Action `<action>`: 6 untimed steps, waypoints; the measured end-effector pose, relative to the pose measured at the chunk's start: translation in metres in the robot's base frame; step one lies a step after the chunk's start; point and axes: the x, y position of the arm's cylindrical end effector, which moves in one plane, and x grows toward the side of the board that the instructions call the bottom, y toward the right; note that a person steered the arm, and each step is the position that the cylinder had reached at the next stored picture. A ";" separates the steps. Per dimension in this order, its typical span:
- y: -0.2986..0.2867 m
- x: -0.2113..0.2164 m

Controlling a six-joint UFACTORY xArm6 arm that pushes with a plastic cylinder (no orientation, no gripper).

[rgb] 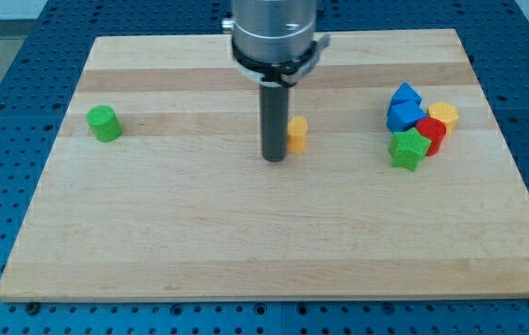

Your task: Move the yellow heart to the right of the blue cube

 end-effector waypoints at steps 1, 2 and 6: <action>-0.010 -0.016; 0.017 -0.018; 0.100 -0.032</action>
